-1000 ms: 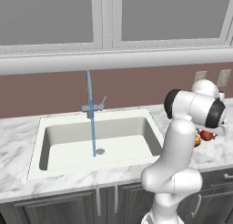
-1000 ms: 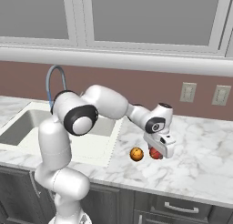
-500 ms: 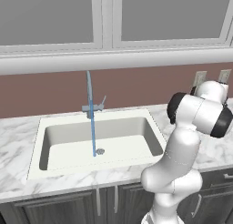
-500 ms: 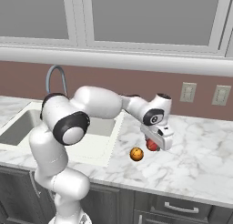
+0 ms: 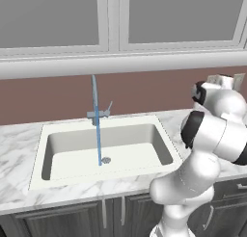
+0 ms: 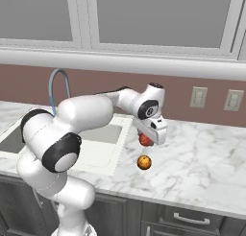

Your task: Turn on the sink faucet. Then move the onion from the counter to the sink. Turn off the sink. Move the vegetable from the sink to the pot next to the stove. Finally move the pot to the front left burner.

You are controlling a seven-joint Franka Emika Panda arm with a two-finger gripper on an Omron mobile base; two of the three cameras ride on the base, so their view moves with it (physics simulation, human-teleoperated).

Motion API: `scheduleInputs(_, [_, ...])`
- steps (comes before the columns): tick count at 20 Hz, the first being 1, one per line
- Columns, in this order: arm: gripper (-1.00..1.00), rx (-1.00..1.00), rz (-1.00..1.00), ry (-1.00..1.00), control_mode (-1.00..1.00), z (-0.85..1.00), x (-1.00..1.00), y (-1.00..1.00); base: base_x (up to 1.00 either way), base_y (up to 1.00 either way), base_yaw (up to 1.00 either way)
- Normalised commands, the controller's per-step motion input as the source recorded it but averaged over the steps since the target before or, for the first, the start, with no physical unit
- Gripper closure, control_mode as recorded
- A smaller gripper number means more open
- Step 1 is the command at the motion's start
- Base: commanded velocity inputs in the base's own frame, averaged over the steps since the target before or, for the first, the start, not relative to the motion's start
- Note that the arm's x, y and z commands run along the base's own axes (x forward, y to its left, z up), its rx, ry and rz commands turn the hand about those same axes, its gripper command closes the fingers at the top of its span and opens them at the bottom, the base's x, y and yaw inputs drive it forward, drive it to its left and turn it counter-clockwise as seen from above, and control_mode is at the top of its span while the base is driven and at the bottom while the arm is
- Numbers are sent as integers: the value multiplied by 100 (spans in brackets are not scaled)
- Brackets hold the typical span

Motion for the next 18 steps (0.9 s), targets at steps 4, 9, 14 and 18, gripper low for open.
scheduleInputs(4, [100,0,8,0,-100,23,0,84,0,0,0])
scheduleInputs(9, [100,0,9,0,-100,7,0,86,0,0,0])
scheduleInputs(14, [100,0,10,0,-100,0,0,86,0,0,0])
scheduleInputs(18, [100,0,9,0,-100,0,0,84,0,0,0])
